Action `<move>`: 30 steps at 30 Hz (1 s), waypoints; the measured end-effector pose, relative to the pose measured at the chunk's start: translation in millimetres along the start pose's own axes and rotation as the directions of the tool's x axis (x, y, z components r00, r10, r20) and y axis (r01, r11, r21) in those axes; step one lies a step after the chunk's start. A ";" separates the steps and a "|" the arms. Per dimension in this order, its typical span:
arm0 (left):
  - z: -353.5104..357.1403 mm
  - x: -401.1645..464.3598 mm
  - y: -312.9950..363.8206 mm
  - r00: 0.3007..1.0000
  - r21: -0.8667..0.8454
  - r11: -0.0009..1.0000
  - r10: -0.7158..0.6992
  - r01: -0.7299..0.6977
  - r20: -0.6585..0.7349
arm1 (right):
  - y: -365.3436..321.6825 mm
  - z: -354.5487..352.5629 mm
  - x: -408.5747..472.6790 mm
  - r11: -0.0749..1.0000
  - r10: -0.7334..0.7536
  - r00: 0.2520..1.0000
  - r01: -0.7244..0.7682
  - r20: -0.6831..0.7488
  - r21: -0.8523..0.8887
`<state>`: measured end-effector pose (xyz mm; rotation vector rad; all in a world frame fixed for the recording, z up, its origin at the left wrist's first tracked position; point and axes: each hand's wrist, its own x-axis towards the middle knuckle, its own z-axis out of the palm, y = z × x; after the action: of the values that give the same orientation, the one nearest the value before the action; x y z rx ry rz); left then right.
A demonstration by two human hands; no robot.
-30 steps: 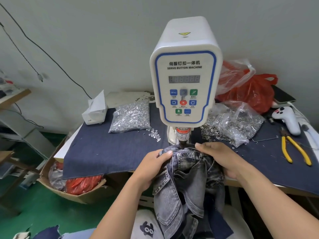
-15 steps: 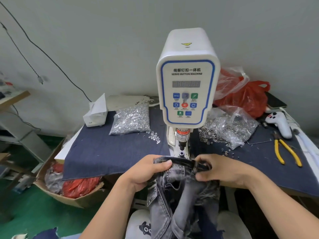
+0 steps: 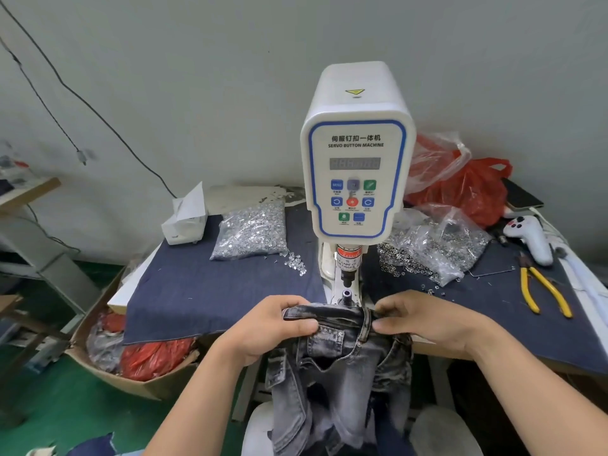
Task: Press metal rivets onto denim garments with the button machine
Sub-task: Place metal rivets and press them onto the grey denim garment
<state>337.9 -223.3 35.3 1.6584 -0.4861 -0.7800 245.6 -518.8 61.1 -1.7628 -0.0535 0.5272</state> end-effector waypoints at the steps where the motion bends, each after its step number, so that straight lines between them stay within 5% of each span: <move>1: -0.9 -3.2 -1.4 1.000 -0.063 0.998 -0.003 0.005 0.025 | -1.8 -1.1 -1.7 1.000 0.013 1.000 -0.013 -0.006 -0.011; 4: 0.3 -10.3 1.2 0.998 -0.039 0.998 -0.043 0.044 0.034 | -5.8 2.0 -0.5 0.995 0.026 0.999 -0.028 -0.025 -0.093; 7: 8.1 -11.9 18.1 1.000 0.335 0.942 0.021 -0.019 -0.004 | -11.3 15.6 10.0 0.999 0.029 0.998 -0.027 -0.060 0.031; 11: 35.4 -6.5 39.0 0.993 0.515 0.854 0.015 -0.074 0.118 | -24.5 37.7 22.1 0.988 0.001 1.000 -0.006 0.029 0.151; 13: 35.4 -4.8 40.2 0.988 0.429 0.901 0.001 -0.066 0.152 | -28.0 38.6 21.0 0.984 -0.013 0.997 -0.001 0.080 0.181; 18: 22.1 -9.2 16.3 0.985 0.087 0.996 -0.032 0.018 0.169 | -25.7 22.3 4.9 0.998 0.044 0.924 -0.019 0.380 -0.067; 22: 12.4 -11.1 -4.5 0.992 -0.186 0.982 0.008 0.015 0.122 | -5.8 13.8 6.7 0.921 0.192 0.965 -0.114 0.178 -0.374; 24: 4.3 -13.8 -2.8 0.994 -0.224 0.972 -0.055 0.076 0.097 | -2.1 8.6 6.4 0.943 0.120 0.984 -0.072 0.129 -0.325; 27: 4.3 -11.0 6.4 0.990 0.063 0.993 -0.104 0.098 0.095 | -11.0 13.7 10.5 0.995 -0.006 0.998 0.013 0.063 -0.099; 30: 21.0 0.9 20.7 0.975 0.424 0.906 -0.096 0.002 0.200 | -21.4 23.4 17.9 0.996 -0.071 0.996 0.073 0.052 -0.042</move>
<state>325.4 -243.3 53.1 2.0006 -0.8158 -0.9470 258.0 -486.2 71.5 -1.7833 -0.1641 0.5217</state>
